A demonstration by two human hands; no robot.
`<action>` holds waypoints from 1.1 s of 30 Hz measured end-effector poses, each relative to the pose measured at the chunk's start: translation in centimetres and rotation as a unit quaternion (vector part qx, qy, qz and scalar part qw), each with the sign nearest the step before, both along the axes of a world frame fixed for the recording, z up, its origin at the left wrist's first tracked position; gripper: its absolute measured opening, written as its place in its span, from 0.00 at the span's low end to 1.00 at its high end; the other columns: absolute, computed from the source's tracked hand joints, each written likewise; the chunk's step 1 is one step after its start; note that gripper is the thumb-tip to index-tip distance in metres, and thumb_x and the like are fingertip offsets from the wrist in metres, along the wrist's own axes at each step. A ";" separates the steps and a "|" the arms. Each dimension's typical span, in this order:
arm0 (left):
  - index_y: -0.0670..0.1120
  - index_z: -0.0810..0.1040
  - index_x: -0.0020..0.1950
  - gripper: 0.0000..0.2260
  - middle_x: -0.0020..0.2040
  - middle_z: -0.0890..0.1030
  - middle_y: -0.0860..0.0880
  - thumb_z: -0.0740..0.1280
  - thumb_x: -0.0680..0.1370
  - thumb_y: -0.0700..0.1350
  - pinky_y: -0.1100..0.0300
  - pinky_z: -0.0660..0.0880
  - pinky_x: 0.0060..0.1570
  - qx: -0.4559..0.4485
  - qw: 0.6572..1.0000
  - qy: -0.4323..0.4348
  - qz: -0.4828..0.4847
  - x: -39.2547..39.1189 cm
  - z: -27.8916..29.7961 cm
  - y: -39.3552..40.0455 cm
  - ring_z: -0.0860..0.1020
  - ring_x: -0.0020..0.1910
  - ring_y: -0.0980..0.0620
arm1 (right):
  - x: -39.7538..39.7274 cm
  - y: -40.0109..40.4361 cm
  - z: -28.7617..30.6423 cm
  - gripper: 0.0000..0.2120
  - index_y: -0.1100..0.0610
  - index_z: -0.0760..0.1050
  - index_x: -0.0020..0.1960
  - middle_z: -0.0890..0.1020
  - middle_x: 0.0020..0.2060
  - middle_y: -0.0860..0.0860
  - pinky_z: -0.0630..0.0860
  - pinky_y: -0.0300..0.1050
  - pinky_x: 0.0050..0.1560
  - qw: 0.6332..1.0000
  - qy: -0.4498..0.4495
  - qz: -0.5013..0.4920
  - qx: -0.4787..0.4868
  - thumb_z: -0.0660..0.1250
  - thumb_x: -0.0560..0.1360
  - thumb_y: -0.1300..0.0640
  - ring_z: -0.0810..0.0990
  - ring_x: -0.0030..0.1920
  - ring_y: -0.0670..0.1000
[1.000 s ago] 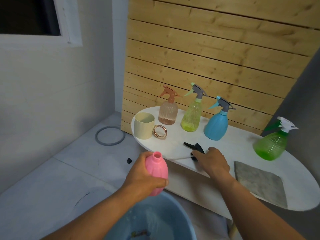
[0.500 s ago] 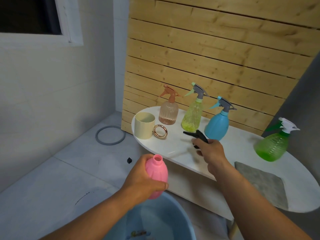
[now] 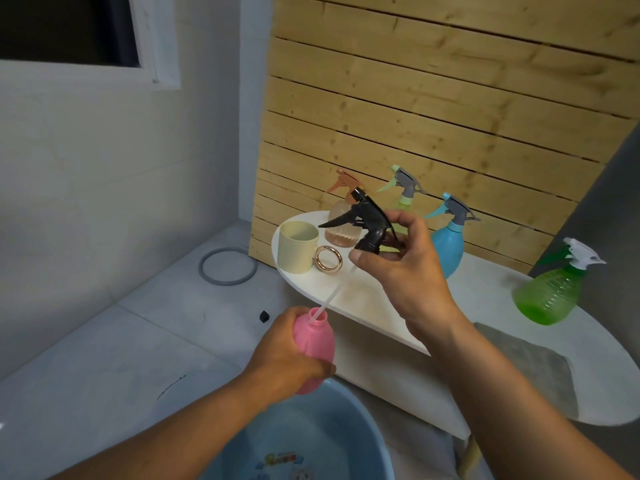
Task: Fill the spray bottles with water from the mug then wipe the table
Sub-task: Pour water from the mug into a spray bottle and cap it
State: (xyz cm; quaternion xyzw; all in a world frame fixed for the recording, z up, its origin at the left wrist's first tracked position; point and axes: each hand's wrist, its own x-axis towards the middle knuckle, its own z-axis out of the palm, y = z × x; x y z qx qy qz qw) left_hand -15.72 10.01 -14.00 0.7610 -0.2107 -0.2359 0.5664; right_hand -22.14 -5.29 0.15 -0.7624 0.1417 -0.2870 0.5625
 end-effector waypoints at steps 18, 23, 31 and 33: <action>0.65 0.67 0.65 0.39 0.58 0.74 0.58 0.85 0.63 0.47 0.66 0.77 0.37 0.021 0.999 -0.032 0.011 -0.6 0.6 1.1 0.76 0.55 0.53 | -1.4 3.2 -1.9 0.30 0.40 0.66 0.61 0.81 0.51 0.41 0.74 0.30 0.46 0.979 0.071 0.112 -0.154 0.78 0.72 0.63 0.80 0.52 0.38; 0.64 0.68 0.64 0.38 0.58 0.76 0.58 0.85 0.63 0.47 0.57 0.83 0.48 0.011 0.999 -0.037 0.005 -0.8 0.8 1.2 0.77 0.57 0.53 | -1.3 3.0 -3.6 0.28 0.39 0.66 0.56 0.81 0.49 0.42 0.77 0.36 0.47 0.969 0.119 0.146 -0.162 0.79 0.71 0.60 0.79 0.49 0.40; 0.63 0.68 0.67 0.40 0.59 0.77 0.58 0.86 0.63 0.47 0.55 0.82 0.53 0.015 0.998 -0.054 -0.009 -1.0 1.0 1.6 0.77 0.60 0.53 | -1.4 2.7 -3.4 0.24 0.41 0.68 0.54 0.81 0.48 0.43 0.81 0.48 0.54 0.949 0.160 0.182 -0.202 0.80 0.70 0.57 0.80 0.51 0.44; 0.61 0.70 0.67 0.38 0.58 0.79 0.57 0.85 0.63 0.48 0.51 0.83 0.56 0.020 0.998 -0.051 -0.011 -0.9 1.0 1.5 0.79 0.59 0.53 | -1.4 2.8 -3.3 0.23 0.41 0.69 0.53 0.81 0.49 0.41 0.80 0.47 0.55 0.942 0.173 0.194 -0.214 0.80 0.70 0.57 0.79 0.52 0.43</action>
